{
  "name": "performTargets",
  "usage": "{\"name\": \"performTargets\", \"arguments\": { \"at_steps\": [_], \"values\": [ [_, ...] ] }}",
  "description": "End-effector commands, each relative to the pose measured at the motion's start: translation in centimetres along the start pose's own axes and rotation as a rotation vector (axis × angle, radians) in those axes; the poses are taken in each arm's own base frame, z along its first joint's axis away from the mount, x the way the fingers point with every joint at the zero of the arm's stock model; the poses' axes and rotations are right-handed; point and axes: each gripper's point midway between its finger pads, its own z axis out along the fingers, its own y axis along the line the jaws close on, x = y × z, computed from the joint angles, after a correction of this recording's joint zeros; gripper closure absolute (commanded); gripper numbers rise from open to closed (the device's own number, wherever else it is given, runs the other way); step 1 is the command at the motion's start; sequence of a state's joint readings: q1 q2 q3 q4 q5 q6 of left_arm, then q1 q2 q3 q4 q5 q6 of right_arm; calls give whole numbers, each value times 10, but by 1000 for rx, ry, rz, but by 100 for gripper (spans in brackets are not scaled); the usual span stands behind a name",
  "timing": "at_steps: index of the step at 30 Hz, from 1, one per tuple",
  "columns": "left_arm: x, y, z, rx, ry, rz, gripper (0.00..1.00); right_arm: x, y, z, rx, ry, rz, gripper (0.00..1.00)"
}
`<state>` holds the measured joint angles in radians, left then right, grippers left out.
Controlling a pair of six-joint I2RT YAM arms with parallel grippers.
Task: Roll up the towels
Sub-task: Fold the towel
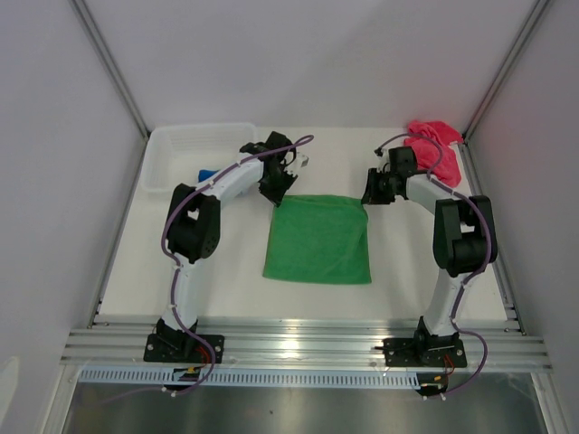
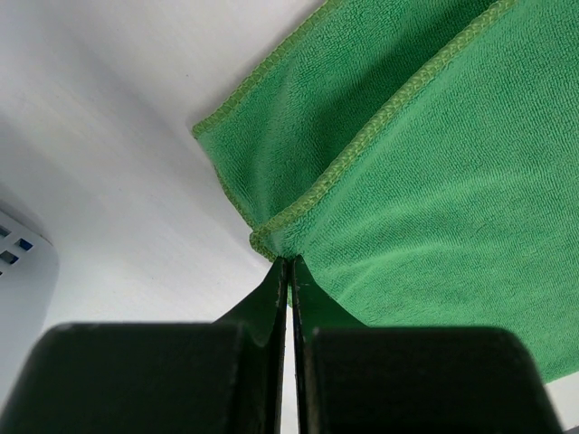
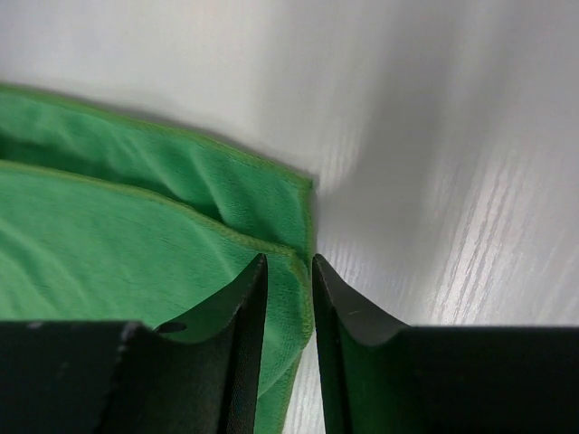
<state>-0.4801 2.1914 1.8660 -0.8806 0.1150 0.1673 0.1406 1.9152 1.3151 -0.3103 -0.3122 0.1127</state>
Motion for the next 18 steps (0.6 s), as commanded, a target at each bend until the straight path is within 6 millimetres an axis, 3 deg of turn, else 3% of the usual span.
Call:
{"name": "performTargets", "arguments": {
  "at_steps": [1, 5, 18],
  "values": [
    [-14, -2, -23, -10, -66, 24, 99, -8, -2, 5, 14, -7, -37, 70],
    [-14, -1, -24, -12, -66, 23, 99, 7, -3, 15, 21, 39, -42, 71],
    [-14, -1, -22, -15, -61, 24, 99, 26, -4, 16, 29, 81, -21, 73]
  ]
}}
